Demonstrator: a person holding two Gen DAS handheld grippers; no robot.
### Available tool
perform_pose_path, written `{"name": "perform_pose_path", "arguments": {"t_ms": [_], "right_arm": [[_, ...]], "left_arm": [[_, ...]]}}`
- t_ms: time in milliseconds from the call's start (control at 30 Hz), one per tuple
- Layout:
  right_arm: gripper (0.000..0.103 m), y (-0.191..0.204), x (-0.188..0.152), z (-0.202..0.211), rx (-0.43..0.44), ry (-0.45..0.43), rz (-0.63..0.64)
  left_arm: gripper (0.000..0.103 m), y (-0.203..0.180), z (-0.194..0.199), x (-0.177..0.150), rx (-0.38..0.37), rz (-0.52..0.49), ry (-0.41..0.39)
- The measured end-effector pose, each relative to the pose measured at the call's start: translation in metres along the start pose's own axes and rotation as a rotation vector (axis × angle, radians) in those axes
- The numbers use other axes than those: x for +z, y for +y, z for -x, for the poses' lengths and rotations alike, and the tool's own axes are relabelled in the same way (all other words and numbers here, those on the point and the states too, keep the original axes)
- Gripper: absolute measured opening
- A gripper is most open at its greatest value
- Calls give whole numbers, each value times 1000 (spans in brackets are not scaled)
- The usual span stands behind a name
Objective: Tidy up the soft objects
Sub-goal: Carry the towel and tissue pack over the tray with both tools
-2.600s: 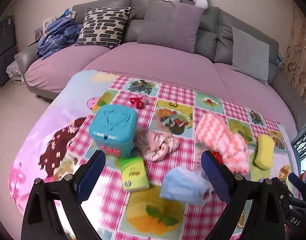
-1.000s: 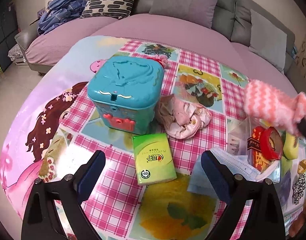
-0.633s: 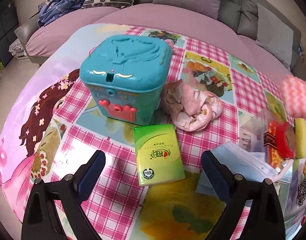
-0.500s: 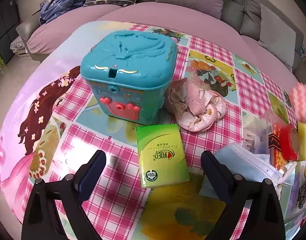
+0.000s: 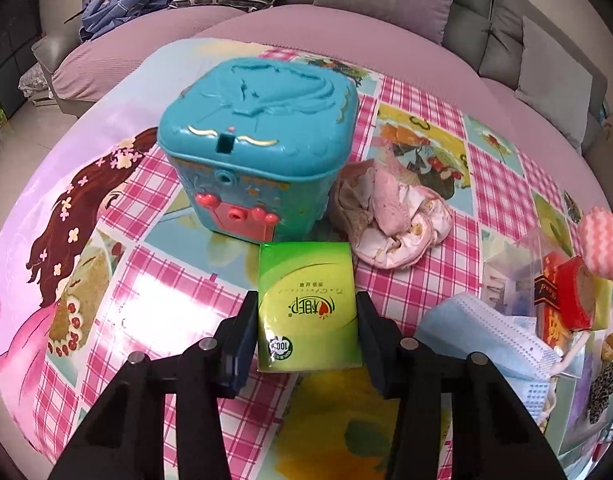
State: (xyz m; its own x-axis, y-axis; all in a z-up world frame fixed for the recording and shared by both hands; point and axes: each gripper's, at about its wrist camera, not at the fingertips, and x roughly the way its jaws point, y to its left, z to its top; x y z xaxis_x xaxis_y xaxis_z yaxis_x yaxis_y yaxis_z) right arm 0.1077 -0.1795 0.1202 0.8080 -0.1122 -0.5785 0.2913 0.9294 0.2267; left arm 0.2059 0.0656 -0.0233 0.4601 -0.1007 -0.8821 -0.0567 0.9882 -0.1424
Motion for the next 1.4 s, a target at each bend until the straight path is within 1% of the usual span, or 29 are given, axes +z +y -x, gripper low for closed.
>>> {"name": "perform_pose_path", "arguments": {"t_ms": [100, 233, 467, 567, 700, 800, 1067, 1200, 1300, 1400], "right_arm": [[12, -1, 1, 1, -2, -4, -1], [12, -3, 2, 6, -8, -18, -1], [12, -24, 8, 25, -44, -63, -35], [12, -42, 12, 36, -81, -88, -64], [12, -71, 15, 48, -152, -115, -105], [12, -93, 15, 55, -189, -127, -148], [12, -149, 11, 78, -289, -168, -261], [12, -171, 8, 86, -313, -176, -308], [12, -182, 6, 89, -326, -175, -327], [12, -189, 4, 83, -326, -152, -335]], "left_arm": [[48, -2, 9, 1, -6, -16, -19], [48, -11, 34, 3, -31, -61, -73], [48, -32, 100, 8, -96, -114, -260], [48, -49, 113, 8, -129, -154, -298], [48, -81, 117, 7, -175, -200, -303], [48, -107, 120, 6, -199, -246, -306], [48, -185, 130, -7, -278, -407, -317], [48, -225, 128, -18, -330, -485, -306], [48, -252, 120, -29, -365, -536, -281], [48, -278, 109, -44, -384, -592, -249]]}}
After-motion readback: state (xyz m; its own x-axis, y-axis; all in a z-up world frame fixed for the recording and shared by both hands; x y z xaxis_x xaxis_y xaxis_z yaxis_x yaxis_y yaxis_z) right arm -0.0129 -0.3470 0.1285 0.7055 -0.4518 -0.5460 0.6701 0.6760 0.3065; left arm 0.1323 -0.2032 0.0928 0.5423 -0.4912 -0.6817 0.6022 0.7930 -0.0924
